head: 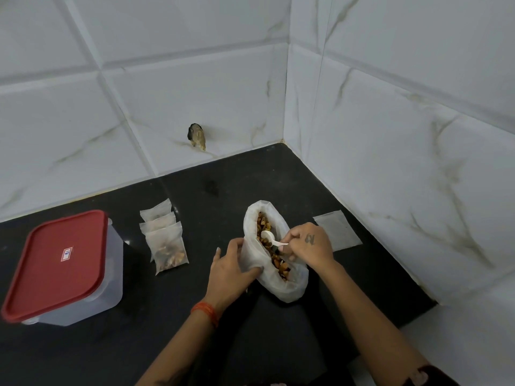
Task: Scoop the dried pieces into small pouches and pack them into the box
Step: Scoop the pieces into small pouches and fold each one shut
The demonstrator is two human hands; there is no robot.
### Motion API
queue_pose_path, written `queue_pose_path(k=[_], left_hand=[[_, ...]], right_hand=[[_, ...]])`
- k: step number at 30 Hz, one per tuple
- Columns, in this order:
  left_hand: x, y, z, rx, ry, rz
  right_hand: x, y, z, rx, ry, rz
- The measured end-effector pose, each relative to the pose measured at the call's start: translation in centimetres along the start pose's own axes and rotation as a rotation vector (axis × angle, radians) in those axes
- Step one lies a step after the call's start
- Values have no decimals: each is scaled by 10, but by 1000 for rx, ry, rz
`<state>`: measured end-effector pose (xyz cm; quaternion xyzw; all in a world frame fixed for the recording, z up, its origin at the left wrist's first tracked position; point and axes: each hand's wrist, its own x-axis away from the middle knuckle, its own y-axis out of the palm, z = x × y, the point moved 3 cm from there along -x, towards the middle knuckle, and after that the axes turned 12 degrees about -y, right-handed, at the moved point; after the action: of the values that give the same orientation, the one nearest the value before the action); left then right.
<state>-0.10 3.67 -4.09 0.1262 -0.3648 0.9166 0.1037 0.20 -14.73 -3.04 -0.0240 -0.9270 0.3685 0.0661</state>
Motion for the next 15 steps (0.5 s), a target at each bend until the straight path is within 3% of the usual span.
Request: queue_pose_path(k=[7,15], left_hand=[[-5,8,-3,269,-53,-127],[-6,10,4,461,-70,-159]], right_hand=[[-13,-3,1,-251,102,-73],[-10,1,9,-517,280,-88]])
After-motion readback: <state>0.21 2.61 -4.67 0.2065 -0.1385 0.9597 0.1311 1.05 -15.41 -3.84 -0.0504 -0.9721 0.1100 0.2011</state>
